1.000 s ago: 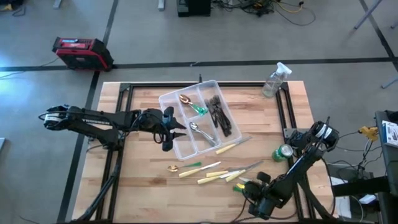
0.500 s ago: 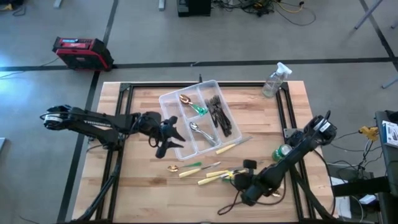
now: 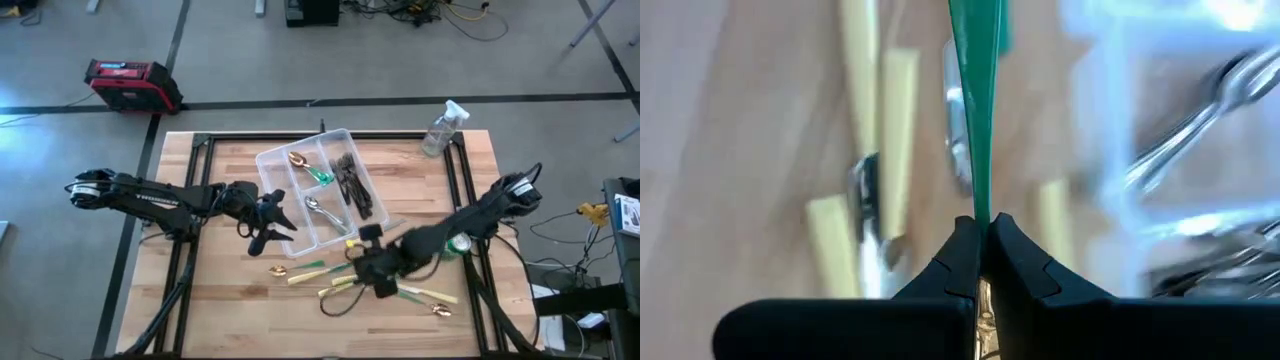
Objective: Sort silverware
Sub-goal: Put the gold spoon into the transparent silverware tray
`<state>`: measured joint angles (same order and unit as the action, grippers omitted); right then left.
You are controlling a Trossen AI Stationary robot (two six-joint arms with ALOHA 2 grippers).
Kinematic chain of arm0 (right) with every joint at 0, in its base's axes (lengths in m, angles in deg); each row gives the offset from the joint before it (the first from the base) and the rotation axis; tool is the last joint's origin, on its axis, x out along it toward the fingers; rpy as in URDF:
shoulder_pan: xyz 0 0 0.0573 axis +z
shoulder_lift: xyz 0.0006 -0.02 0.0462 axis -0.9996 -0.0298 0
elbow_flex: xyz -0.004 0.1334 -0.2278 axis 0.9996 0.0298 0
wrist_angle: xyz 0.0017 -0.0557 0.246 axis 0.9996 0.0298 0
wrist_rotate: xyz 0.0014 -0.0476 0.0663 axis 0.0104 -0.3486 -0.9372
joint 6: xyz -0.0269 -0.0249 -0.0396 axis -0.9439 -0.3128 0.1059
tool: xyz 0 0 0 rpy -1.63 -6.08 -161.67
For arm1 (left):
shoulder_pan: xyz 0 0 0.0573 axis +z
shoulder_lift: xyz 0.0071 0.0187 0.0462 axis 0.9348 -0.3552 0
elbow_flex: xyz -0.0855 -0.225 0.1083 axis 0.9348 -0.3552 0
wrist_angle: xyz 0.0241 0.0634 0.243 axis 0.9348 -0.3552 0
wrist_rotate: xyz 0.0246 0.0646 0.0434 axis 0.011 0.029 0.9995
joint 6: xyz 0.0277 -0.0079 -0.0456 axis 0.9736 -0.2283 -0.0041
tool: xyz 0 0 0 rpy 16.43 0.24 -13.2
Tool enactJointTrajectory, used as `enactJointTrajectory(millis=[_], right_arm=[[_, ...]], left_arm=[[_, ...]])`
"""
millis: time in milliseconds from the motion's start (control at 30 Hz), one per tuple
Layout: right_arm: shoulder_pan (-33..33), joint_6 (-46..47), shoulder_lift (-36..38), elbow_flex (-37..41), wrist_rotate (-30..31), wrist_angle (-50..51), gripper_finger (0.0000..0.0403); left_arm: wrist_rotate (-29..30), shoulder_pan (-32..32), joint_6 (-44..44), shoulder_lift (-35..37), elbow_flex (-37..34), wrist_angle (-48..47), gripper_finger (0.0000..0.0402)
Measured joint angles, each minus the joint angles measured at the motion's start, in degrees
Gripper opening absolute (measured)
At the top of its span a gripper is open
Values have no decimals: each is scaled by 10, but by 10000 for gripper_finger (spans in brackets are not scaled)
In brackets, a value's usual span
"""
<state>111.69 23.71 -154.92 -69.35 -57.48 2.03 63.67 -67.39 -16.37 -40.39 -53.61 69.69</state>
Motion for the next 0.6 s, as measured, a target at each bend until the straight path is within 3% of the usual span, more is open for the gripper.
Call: enactJointTrajectory(millis=[200,333,600], right_arm=[[-55,-196,2,-44,-28,-8,0],[-93,-299,-1,-60,-28,-7,0],[-142,-420,-2,-75,-18,-8,0]], left_arm=[[-9,4,-42,-10,0,50,127],[-87,20,-123,-37,0,130,142],[-99,44,-285,-98,14,193,203]])
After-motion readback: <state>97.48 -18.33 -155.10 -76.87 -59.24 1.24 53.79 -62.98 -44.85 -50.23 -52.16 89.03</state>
